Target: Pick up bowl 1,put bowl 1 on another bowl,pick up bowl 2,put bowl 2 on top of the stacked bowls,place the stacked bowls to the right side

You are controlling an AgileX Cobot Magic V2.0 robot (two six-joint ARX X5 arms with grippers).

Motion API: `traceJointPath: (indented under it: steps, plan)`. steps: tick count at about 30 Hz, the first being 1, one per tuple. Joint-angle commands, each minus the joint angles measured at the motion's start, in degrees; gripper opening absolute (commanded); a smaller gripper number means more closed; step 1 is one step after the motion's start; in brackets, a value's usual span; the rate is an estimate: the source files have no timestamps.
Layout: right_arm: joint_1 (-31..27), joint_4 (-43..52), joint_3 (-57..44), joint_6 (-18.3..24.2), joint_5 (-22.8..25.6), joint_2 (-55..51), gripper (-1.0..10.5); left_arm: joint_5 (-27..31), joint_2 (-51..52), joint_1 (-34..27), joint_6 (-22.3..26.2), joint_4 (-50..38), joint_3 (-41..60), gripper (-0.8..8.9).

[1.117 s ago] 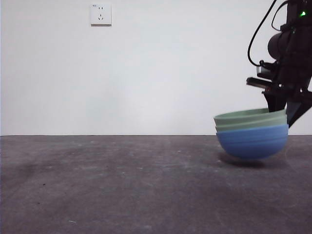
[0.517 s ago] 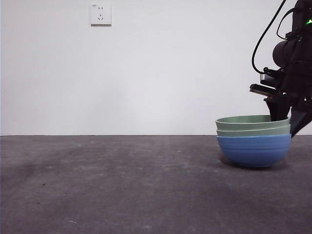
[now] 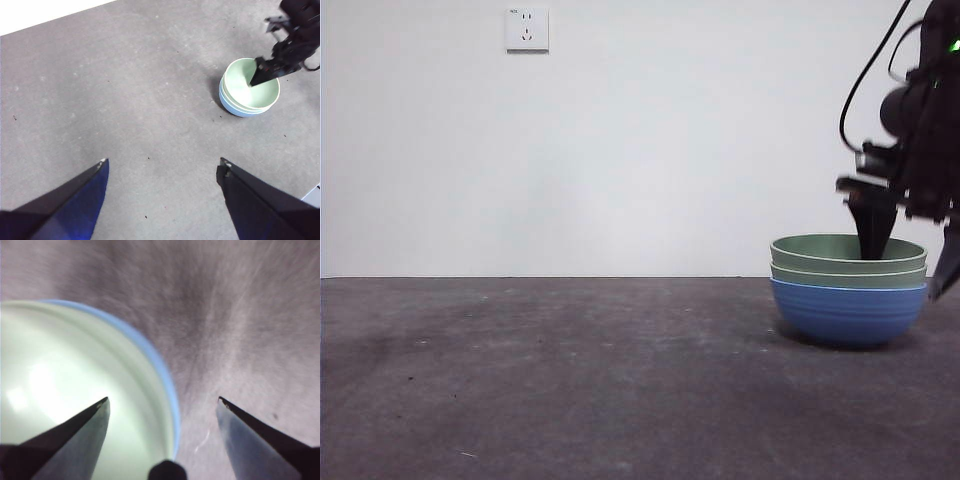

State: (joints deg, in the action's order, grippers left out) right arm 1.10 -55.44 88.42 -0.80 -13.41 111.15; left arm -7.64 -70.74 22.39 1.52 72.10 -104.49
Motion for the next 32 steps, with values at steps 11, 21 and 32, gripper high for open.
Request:
traceJointPath:
  steps: [11, 21, 32]
  plan:
    - [6.25, -14.53, -0.17, -1.01, -0.17, -35.67, 3.5, -3.91, -0.26, 0.13, 1.57, 0.13, 0.02, 3.64]
    - [19.28, -23.26, -0.2, -2.75, 0.04, -48.3, 3.0, -7.63, -0.31, 0.13, 1.57, 6.8, 0.02, 3.64]
    - [21.86, -23.26, -0.2, -1.7, 0.0, -49.72, -0.1, -7.65, -0.31, 0.13, 1.97, 7.15, 0.02, -0.08]
